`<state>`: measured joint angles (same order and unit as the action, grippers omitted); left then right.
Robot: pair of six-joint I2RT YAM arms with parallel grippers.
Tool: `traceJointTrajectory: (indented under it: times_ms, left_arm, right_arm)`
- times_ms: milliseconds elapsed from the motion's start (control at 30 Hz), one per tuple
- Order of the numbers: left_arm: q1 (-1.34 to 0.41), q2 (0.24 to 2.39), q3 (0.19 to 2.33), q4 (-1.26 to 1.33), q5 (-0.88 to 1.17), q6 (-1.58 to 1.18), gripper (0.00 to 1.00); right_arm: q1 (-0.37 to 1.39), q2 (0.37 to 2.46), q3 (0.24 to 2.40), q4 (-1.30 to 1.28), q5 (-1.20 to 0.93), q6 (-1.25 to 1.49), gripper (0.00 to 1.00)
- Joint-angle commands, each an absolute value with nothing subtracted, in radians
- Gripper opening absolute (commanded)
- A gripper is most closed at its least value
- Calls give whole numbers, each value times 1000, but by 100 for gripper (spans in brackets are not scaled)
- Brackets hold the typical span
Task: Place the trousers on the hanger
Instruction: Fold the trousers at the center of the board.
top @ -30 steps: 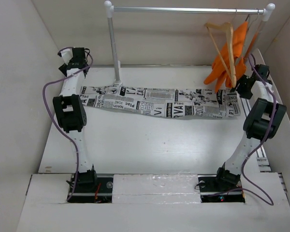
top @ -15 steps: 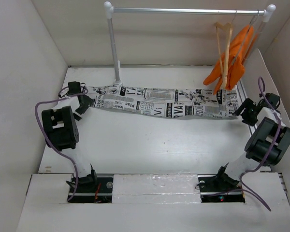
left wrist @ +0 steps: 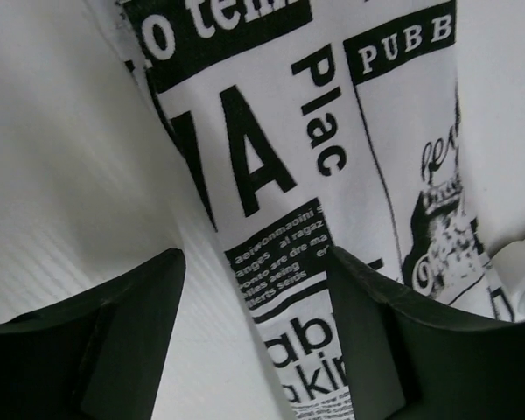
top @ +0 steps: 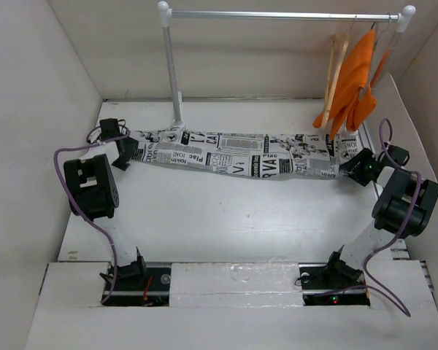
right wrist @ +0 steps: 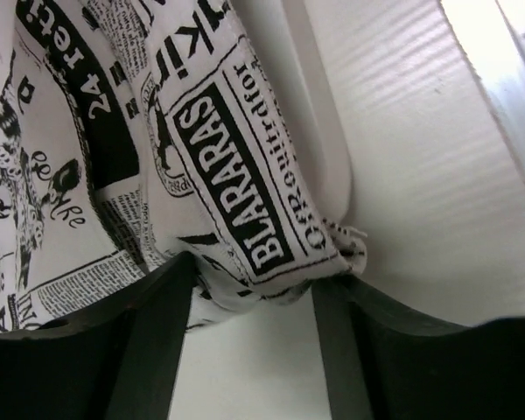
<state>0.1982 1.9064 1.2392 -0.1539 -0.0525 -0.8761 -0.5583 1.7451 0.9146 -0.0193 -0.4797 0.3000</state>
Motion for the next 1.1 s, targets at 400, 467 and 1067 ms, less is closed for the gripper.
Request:
traceJointTrajectory:
  times_ms: [400,467,1067]
  left_arm:
    - [199,1964,1351,-290,-201,-807,0]
    - [199,1944,1361,-322,-247,-756,0]
    - [264,1579,1071,-598,-614,-721,41]
  right_arm:
    - [-543,1631,937,-176,-353,217,0]
    - [-558,1588,931,-233,-330,195,0]
    - [-782,1280,745,-509,-437,-41,55]
